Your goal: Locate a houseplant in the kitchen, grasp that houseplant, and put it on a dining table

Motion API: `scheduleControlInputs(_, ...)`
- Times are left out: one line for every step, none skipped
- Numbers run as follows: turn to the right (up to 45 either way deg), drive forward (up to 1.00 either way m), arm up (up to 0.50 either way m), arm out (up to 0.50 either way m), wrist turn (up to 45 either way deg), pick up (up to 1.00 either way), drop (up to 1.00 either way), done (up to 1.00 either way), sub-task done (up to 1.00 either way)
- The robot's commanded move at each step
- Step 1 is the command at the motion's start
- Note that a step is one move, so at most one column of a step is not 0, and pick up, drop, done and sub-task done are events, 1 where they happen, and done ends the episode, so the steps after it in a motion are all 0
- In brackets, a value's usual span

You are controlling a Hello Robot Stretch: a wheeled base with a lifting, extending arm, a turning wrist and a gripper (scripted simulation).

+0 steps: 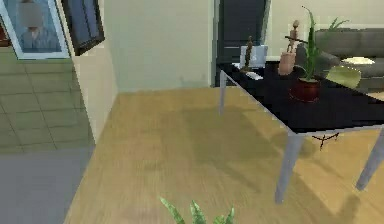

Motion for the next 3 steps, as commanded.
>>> scheduleControlInputs(0.0,1.00,0.00,0.00,0.0,0.00,0.00,0.00,0.00)
scheduleControlInputs(-6.0,0.00,0.00,0.00,0.0,0.00,0.00,0.00,0.00)
scheduleControlInputs(0.0,0.80,0.00,0.00,0.0,0.00,0.00,0.00,0.00)
